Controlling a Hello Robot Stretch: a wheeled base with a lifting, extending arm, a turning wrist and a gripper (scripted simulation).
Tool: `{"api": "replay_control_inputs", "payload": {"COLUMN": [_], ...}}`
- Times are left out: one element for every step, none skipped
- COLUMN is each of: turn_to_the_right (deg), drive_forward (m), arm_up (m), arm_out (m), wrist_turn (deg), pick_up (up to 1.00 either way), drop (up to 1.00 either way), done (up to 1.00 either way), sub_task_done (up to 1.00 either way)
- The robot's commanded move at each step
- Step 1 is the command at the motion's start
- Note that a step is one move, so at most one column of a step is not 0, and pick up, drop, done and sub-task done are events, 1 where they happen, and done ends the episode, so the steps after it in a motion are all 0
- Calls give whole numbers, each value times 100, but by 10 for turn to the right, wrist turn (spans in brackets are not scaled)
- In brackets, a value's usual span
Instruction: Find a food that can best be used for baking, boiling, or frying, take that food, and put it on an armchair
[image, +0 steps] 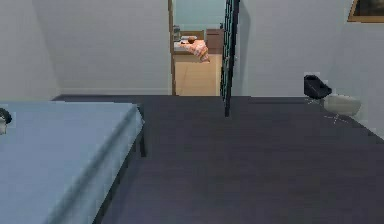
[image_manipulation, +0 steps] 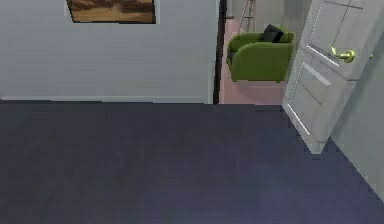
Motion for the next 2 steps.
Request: {"api": "replay_control_inputs", "payload": {"turn_to_the_right": [0, 30], "drive_forward": [20, 0], "arm_up": [0, 0], "arm_out": [0, 0], "wrist_turn": [0, 0], "pick_up": [0, 0], "drop": [0, 0], "done": [0, 0], "sub_task_done": [0, 0]}}
